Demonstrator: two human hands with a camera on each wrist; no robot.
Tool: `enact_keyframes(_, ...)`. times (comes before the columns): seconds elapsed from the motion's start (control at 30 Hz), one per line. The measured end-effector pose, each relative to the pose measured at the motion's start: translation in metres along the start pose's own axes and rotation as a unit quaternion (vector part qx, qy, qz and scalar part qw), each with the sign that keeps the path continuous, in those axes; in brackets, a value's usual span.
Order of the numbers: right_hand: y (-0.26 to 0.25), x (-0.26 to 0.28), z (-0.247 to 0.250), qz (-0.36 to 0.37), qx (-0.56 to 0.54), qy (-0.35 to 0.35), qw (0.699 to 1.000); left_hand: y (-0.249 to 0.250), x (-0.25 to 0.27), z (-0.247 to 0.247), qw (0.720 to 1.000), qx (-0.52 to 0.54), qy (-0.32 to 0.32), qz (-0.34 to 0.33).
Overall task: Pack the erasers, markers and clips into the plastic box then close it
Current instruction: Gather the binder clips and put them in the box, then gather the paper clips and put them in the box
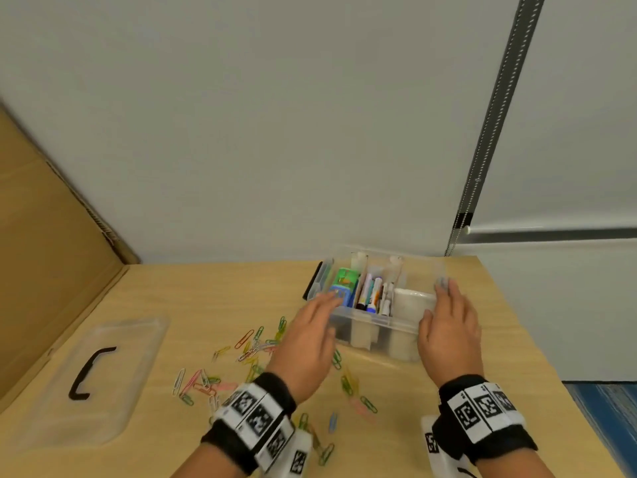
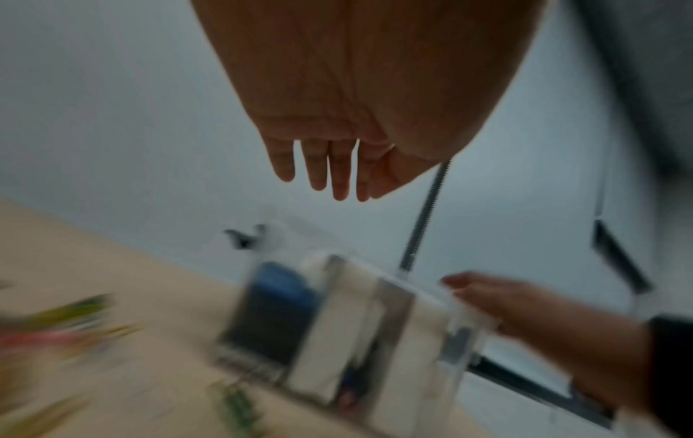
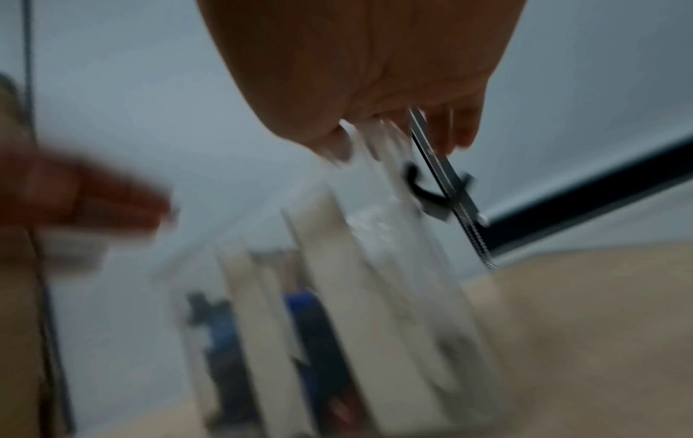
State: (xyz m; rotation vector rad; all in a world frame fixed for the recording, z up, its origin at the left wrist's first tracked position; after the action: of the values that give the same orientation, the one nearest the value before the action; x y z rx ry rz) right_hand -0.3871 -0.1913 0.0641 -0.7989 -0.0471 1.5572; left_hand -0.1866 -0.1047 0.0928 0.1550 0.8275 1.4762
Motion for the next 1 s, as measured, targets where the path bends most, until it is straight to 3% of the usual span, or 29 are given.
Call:
enact_keyframes(0.1,-0.05,0.012,0.032,0.07,-0.053,0.072,0.993,-0.076,0.043,0.012,0.996,-0.031,-0.009,0.084)
enact_keyframes(0.17,-0.089,0.033,0.03,0.135,-0.105,0.05,0.984,-0.125,0.066,0.023,0.988,-0.069,-0.02,0.138)
enact_keyframes(0.27,-0.113,0.072,-0.019,0.178,-0.077,-0.098,0.976,-0.192,0.089,0.045,0.968,-0.121,-0.026,0.219)
enact_keyframes(0.33,-0.091,0.095,-0.063,0.119,-0.011,-0.217,0.969,-0.227,0.098,0.057,0.956,-0.154,-0.046,0.245)
enact_keyframes(0.43,-0.054,0.128,-0.105,0.007,0.082,-0.349,0.934,-0.261,0.107,0.058,0.944,-0.187,-0.126,0.243)
enact_keyframes(0.57,-0.066,0.16,-0.125,0.007,0.115,-0.38,0.918,-0.258,0.12,0.044,0.943,-0.134,-0.197,0.234)
enact_keyframes(0.73,-0.117,0.192,-0.133,0.088,0.067,-0.407,0.907,-0.202,0.132,0.013,0.956,-0.073,-0.247,0.142)
enact_keyframes(0.87,-0.119,0.172,-0.114,0.045,-0.008,-0.364,0.93,-0.192,0.116,0.032,0.968,-0.032,-0.211,0.13)
enact_keyframes(0.93,-0.101,0.162,-0.101,0.025,0.045,-0.361,0.931,-0.2,0.107,0.052,0.97,-0.058,-0.199,0.125)
enact_keyframes(1.0,-0.083,0.163,-0.094,-0.004,0.11,-0.387,0.916,-0.211,0.11,0.063,0.958,-0.069,-0.235,0.147)
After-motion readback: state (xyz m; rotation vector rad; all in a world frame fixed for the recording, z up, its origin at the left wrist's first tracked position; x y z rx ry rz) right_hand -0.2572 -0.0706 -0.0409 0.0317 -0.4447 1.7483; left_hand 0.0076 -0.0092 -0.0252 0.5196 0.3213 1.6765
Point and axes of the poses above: each hand's wrist, its own x-axis away from the middle knuckle, its own z-axis out of the back of the hand, y = z × x, the point moved 9 cm from there along -x, towards the middle knuckle, and after that the axes turned 13 degrees about y, right-handed, at the moved point
